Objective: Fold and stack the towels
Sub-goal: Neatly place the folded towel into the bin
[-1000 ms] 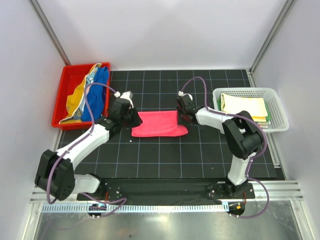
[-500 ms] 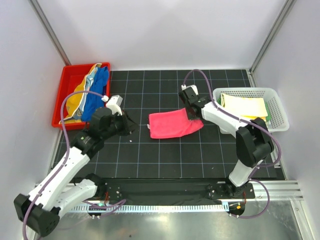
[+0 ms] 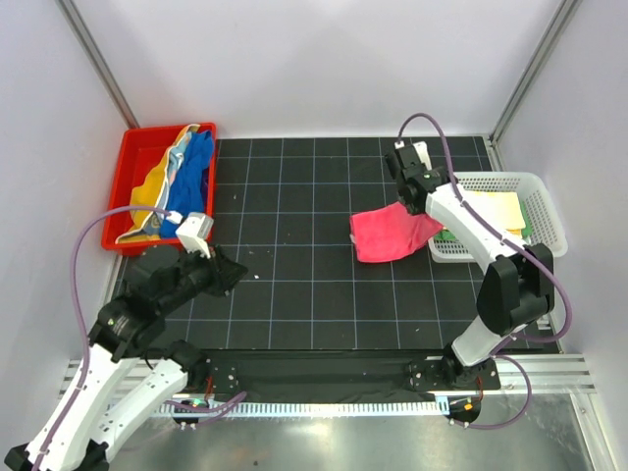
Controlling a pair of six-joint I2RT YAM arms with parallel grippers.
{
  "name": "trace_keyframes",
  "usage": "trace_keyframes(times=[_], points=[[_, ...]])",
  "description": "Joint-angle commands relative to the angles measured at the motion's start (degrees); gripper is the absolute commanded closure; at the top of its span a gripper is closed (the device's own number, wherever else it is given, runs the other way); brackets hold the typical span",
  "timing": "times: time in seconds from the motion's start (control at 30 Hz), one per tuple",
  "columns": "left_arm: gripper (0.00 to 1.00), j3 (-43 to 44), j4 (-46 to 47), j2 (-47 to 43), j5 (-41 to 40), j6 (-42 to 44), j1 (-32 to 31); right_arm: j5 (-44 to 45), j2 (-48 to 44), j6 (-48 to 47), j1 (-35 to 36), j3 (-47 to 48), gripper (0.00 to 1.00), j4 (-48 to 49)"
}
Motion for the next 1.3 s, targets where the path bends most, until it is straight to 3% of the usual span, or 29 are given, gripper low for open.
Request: trace_keyframes(times=[0.0,0.2,0.5,0.87,1.27], points=[[0.81,0.07,-1.07,-1.77,-3.41,1.35,-2.02,4.88,-2.64,-1.93,-2.57,4.12,0.99,-2.82],[0.8,-3.28,1.31,-5.54,-4.19,0.03,-3.35,10.66,-1.32,-4.3,-7.92,7.02,0.99,-2.91],[0.76,-4.69,2.01,-10.64,-6.66,0.11,-4.49,14.63,-0.79,-9.57,-15.31,4.57,0.99,6.74],[0.75,-4.86,2.01,-11.61,-6.93,0.03,-5.55,20.0,-0.71,-17.66,-18.83,6.05,0.99,15.89],[0.75,-4.78,1.83,-12.05,-7.63,0.03,-6.87,20.7,0.0,-20.13,-21.56,5.53,0.99,20.2]])
